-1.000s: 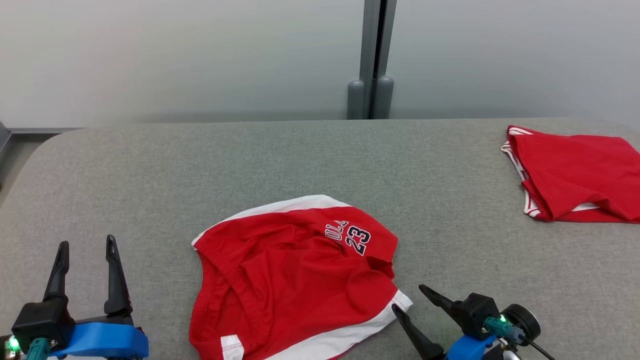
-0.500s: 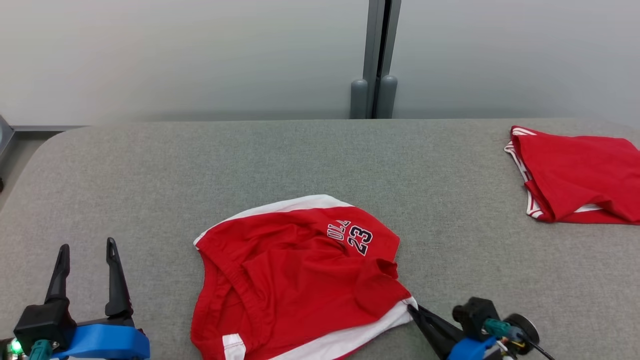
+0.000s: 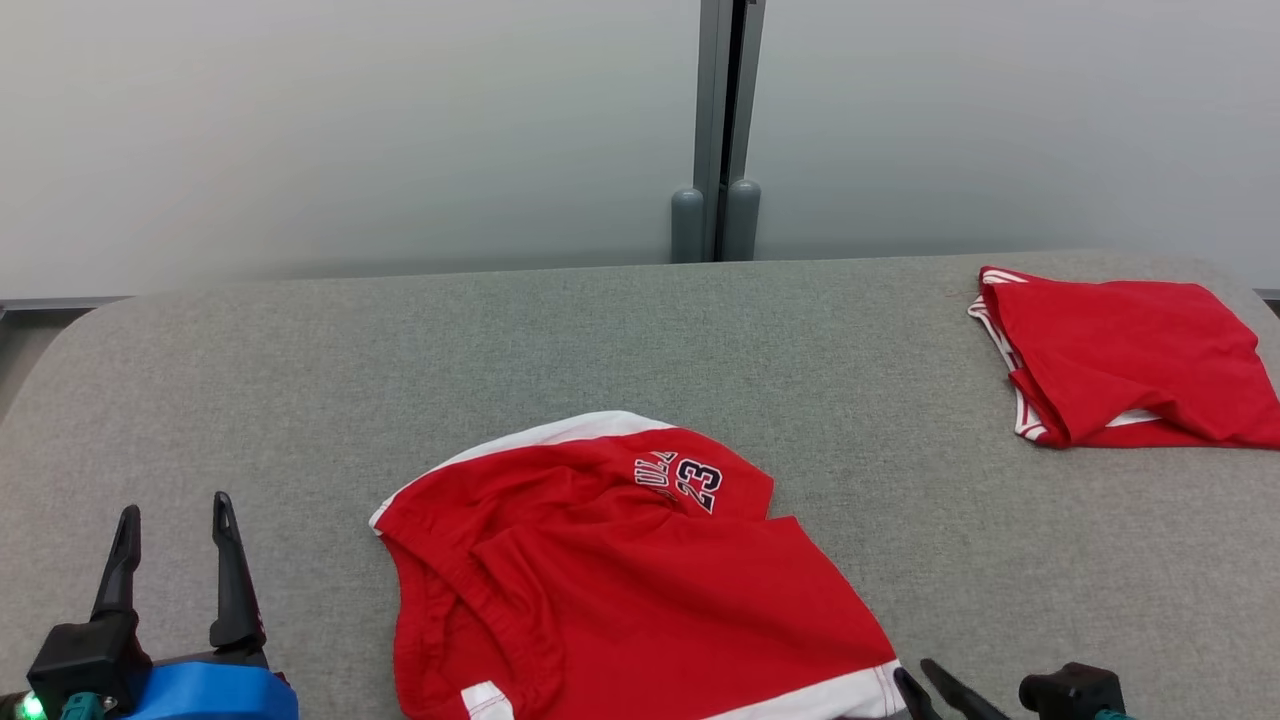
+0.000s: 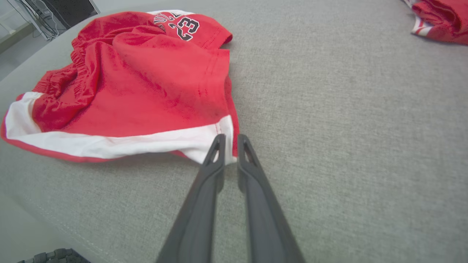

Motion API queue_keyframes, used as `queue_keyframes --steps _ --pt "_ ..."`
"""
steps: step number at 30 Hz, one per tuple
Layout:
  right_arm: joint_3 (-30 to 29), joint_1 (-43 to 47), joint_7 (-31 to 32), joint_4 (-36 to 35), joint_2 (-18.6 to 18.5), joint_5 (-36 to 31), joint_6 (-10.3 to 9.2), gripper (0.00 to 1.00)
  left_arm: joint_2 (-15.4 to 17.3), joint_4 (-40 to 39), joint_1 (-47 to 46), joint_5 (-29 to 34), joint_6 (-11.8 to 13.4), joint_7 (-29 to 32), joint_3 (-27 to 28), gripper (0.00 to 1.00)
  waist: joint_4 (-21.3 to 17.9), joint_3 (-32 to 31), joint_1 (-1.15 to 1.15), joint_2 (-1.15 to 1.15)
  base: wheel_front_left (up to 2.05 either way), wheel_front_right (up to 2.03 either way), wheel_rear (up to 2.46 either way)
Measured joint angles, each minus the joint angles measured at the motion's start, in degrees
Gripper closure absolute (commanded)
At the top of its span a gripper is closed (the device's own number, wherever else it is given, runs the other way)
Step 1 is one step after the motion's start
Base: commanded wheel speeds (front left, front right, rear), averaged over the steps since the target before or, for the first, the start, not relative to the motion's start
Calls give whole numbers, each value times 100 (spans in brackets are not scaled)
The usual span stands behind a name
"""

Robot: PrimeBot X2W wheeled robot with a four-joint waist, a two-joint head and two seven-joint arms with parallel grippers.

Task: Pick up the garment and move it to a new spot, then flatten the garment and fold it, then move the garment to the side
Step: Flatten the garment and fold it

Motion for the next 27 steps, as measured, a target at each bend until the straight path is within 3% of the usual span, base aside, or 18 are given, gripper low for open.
queue_keyframes --steps 11,19,27 --pt "-1239 -231 -386 -765 316 -593 1 0 99 -16 123 -31 3 23 7 0 -133 -119 0 0 0 0 0" --pt "-1730 -347 -822 -800 858 -1040 1 0 225 -147 218 29 53 165 -41 0 -88 -208 0 0 0 0 0" --pt "-2184 -124 -872 -833 1002 -1376 1 0 345 -392 514 56 94 308 -74 0 -56 -284 0 0 0 0 0"
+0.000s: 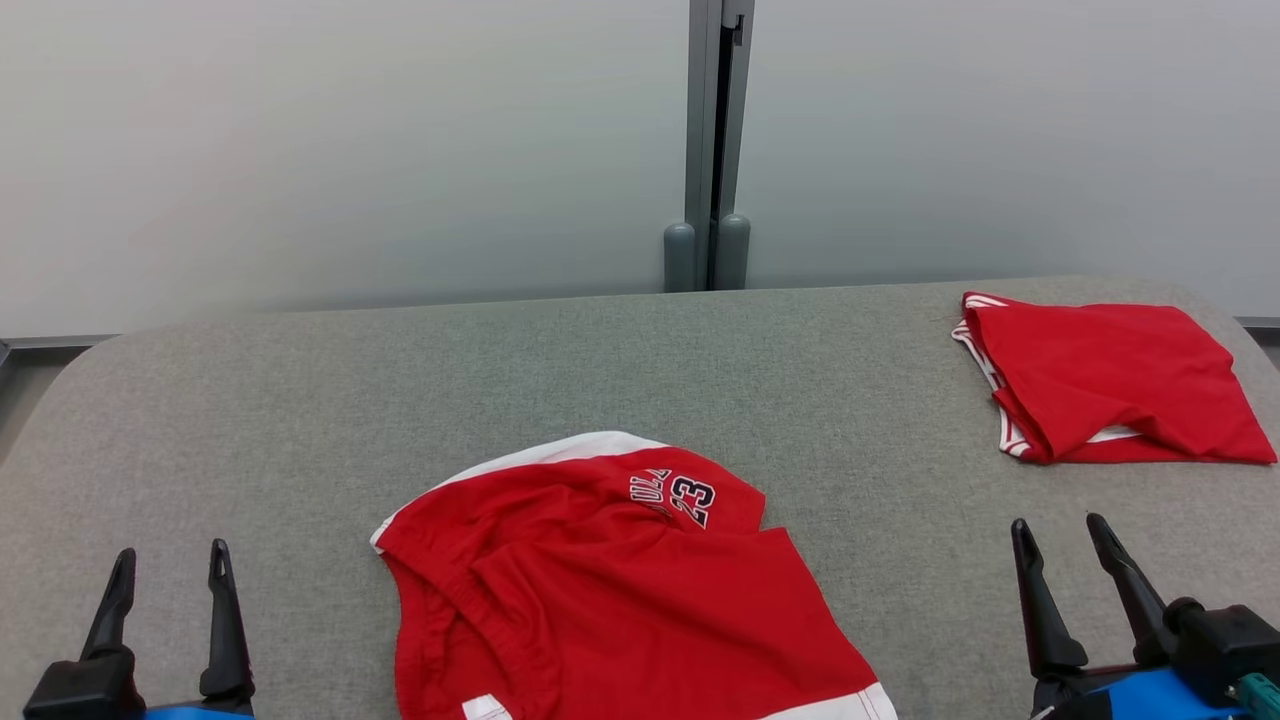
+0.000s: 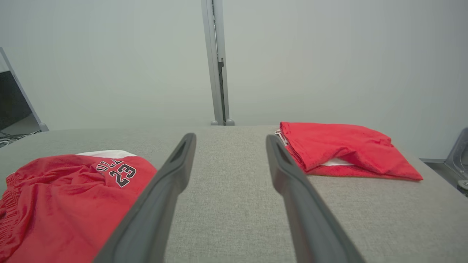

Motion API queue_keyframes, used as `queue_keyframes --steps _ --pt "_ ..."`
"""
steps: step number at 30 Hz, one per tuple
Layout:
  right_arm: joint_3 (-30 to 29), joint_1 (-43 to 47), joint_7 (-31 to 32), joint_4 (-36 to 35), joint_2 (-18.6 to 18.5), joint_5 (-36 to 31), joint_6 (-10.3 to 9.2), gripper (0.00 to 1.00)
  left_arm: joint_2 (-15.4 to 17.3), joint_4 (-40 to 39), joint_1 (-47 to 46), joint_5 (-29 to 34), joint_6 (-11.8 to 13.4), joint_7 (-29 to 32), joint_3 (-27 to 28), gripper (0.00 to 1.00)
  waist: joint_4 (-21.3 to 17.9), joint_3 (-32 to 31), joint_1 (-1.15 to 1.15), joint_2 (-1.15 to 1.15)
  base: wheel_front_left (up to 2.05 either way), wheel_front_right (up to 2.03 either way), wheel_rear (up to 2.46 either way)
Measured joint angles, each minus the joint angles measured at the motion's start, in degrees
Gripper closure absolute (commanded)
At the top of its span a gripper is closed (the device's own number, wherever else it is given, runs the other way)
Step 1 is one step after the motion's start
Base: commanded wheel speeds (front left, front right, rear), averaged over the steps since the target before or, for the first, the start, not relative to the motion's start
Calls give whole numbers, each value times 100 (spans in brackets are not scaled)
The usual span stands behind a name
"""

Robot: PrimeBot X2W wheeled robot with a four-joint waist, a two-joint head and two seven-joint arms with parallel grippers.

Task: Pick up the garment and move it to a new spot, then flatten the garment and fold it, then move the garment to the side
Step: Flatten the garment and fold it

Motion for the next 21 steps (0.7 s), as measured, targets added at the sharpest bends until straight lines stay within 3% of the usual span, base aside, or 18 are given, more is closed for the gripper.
queue_keyframes --steps 21 --pt "-21 107 252 66 121 -166 0 0 103 -196 179 -113 -36 55 -34 0 109 -89 0 0 0 0 0"
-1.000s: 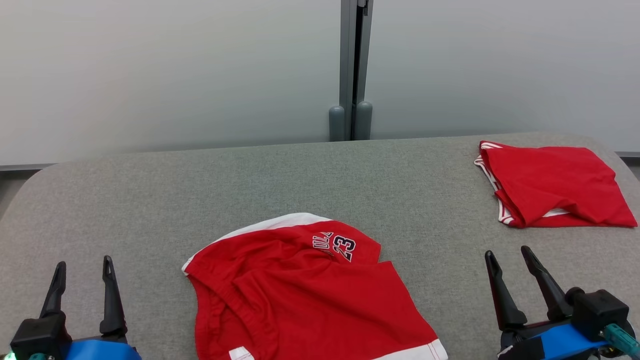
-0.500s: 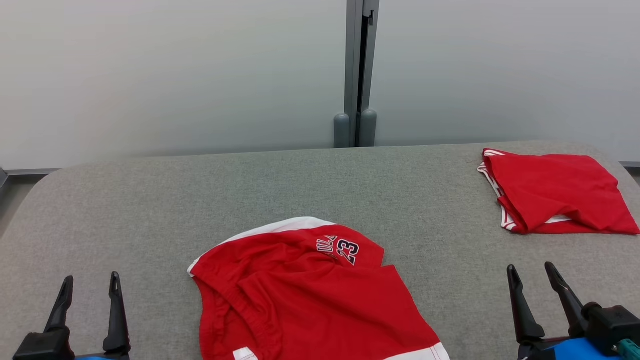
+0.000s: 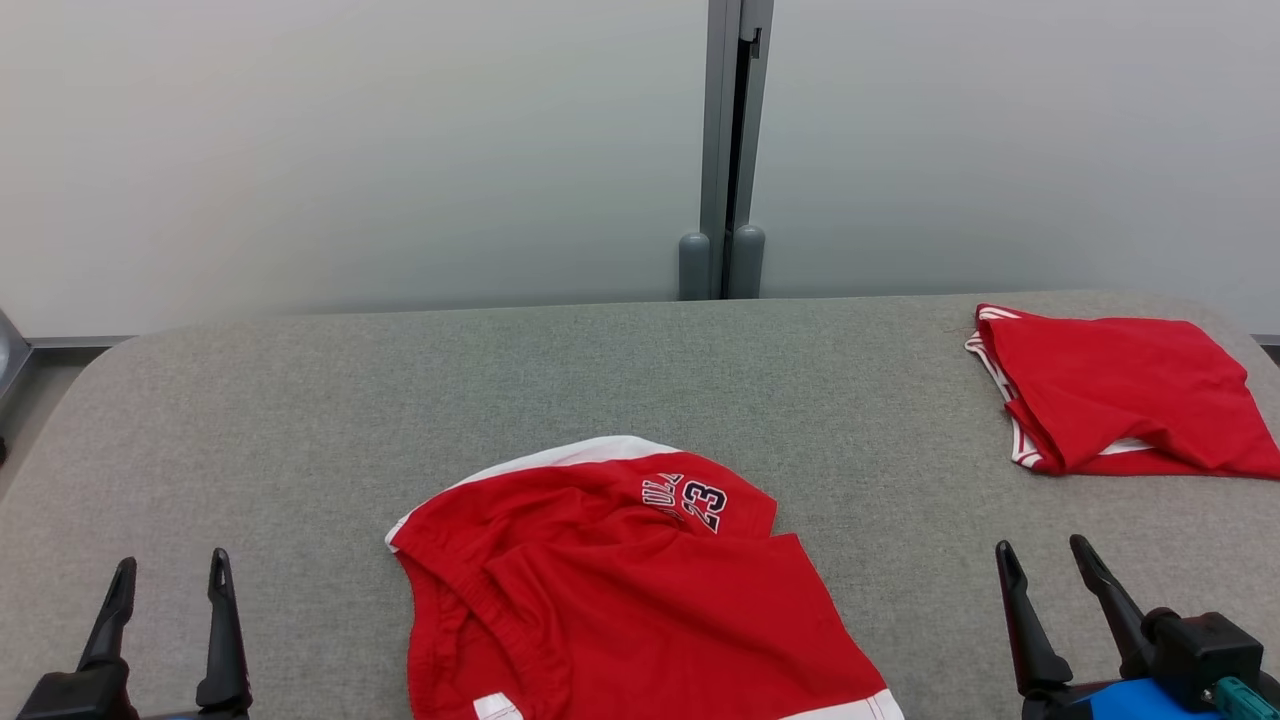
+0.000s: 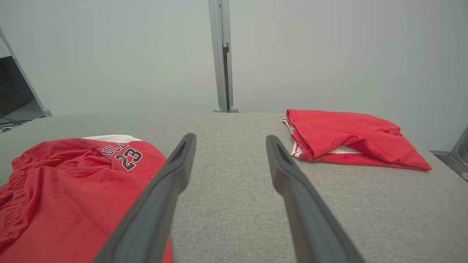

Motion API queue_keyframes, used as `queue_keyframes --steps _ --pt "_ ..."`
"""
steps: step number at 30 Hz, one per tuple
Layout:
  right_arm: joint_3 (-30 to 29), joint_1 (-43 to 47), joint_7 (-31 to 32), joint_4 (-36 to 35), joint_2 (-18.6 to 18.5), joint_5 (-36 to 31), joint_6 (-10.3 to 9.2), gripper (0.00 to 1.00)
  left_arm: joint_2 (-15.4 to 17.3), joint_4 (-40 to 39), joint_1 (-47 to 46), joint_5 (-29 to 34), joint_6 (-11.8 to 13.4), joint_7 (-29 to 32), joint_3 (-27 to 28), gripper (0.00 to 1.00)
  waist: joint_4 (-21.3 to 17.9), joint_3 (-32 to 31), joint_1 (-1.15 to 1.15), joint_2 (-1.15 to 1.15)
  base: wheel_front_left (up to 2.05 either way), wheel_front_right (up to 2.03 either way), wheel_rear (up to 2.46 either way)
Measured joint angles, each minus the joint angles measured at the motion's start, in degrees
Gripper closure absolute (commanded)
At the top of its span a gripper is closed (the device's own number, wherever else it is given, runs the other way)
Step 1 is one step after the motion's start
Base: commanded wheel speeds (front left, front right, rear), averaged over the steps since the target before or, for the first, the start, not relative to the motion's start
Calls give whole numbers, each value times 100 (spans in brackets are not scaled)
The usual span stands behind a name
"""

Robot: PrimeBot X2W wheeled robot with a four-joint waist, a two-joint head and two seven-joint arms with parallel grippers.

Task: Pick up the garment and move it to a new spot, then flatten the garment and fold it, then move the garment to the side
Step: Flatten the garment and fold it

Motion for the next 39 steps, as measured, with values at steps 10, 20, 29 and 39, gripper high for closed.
queue_keyframes --steps 10,20,29,39 --pt "-10 0 25 26 -2 -1 0 0 18 15 26 -58 68 -136 90 0 -14 5 0 0 0 0 0" --pt "287 0 207 238 -48 19 0 0 30 53 -221 -57 -396 41 -492 0 5 31 0 0 0 0 0" --pt "1062 -3 270 825 -225 148 0 0 -153 743 -788 167 -1334 677 -1742 0 -77 133 1 0 0 0 0" --pt "1841 -291 159 1801 -404 433 0 0 -281 1930 -1039 196 -1739 940 -2535 0 -211 274 1 0 0 0 0"
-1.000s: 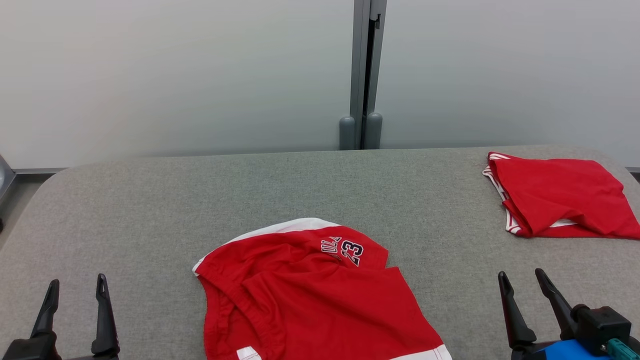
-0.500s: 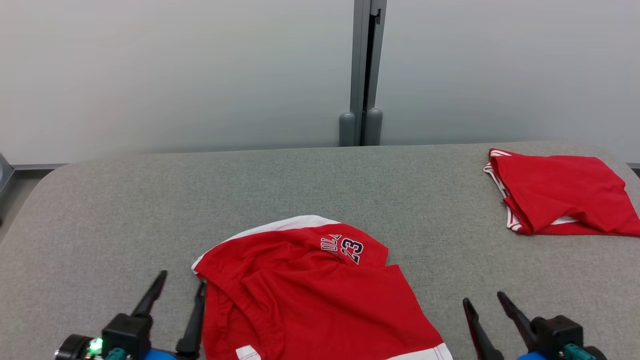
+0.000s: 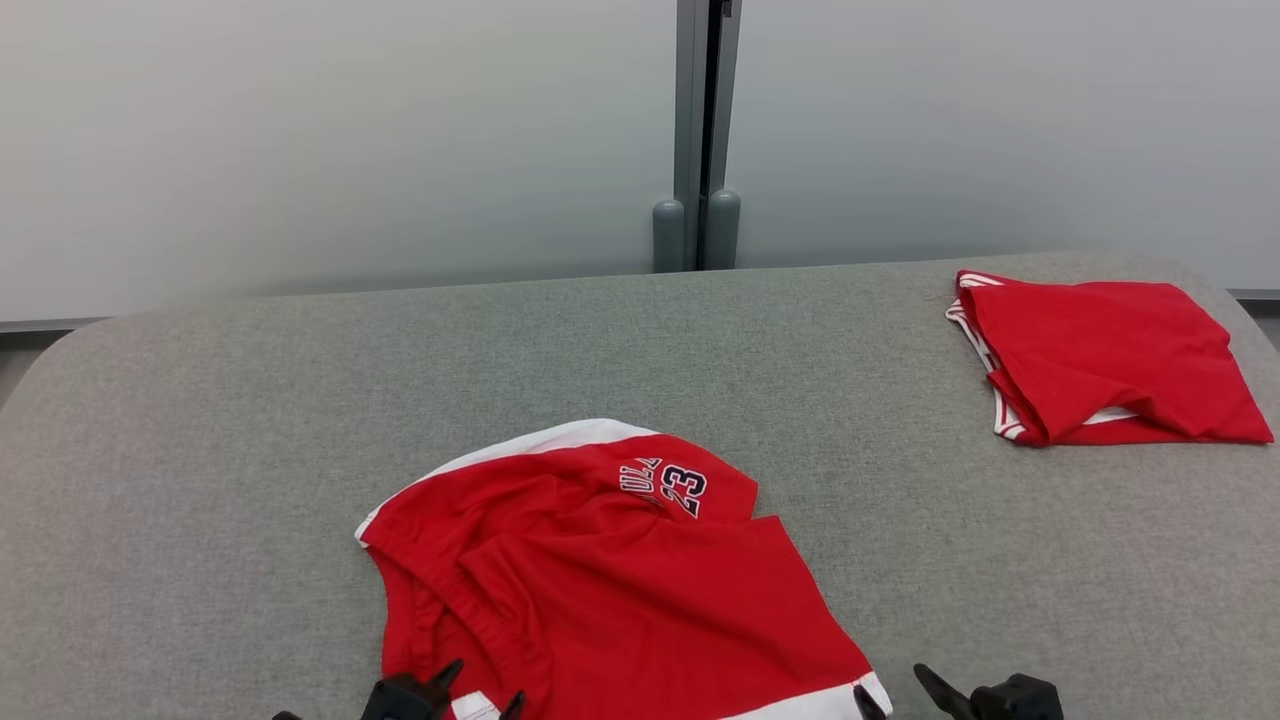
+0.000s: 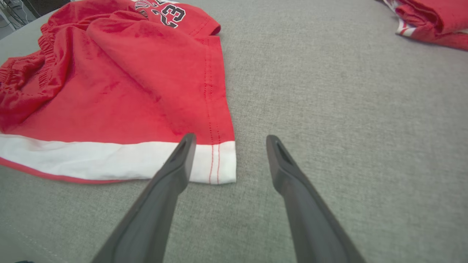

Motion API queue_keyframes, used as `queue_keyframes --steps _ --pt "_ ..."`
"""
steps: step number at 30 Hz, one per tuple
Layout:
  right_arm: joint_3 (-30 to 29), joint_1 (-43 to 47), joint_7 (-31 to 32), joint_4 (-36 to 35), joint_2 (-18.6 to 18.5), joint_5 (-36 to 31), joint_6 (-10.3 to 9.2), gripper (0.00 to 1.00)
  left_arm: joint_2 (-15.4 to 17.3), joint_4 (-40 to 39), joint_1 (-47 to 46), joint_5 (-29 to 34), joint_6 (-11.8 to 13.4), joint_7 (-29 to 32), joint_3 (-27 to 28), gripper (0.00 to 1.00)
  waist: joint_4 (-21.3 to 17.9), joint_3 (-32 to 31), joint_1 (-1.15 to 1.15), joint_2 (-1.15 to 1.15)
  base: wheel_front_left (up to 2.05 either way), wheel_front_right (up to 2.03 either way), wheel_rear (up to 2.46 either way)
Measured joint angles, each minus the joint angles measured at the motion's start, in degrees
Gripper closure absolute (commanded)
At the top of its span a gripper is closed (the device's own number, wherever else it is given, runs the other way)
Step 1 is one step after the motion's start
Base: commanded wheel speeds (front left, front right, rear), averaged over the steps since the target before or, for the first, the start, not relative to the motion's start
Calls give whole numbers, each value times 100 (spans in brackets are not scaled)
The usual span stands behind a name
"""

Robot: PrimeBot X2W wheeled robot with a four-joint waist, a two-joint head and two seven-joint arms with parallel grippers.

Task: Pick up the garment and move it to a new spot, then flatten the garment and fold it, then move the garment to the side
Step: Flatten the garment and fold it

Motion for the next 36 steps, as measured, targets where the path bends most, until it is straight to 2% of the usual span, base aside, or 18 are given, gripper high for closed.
queue_keyframes --steps 10,16,20,21,23,24,25,26,31,36 --pt "533 -517 -249 903 -70 198 0 0 -42 666 -266 -226 -62 293 -189 0 -61 62 0 0 0 0 0" --pt "745 -739 -447 1357 -62 359 0 0 -47 524 -199 -427 -58 392 -171 0 -9 112 0 0 0 0 0" --pt "862 -889 -563 1556 -44 442 0 0 -15 328 -36 -504 33 493 -155 0 58 154 0 0 0 0 0" --pt "950 -976 -645 1704 -35 503 0 0 3 123 53 -567 123 593 -144 12 99 160 0 0 0 0 0" --pt "1029 -1029 -675 1781 -25 591 -1 0 7 -48 149 -578 236 673 -137 27 113 151 0 0 0 0 0" --pt "1069 -1045 -689 1819 -15 632 -1 58 11 -125 207 -613 246 694 -119 51 117 146 0 0 0 0 0" --pt "1116 -1067 -695 1861 -5 677 -1 87 34 -172 260 -658 270 731 -109 64 122 141 0 0 0 0 0" --pt "1158 -1089 -699 1893 -3 710 -1 100 59 -234 326 -720 271 762 -85 100 124 136 0 0 0 0 0" --pt "1328 -1116 -754 1898 4 905 -1 100 66 -740 538 -1000 275 898 0 100 159 135 0 0 0 0 0" --pt "1287 -1356 -801 1410 -53 1190 0 100 19 -1302 451 -1317 159 686 181 100 157 228 -1 0 0 0 0"
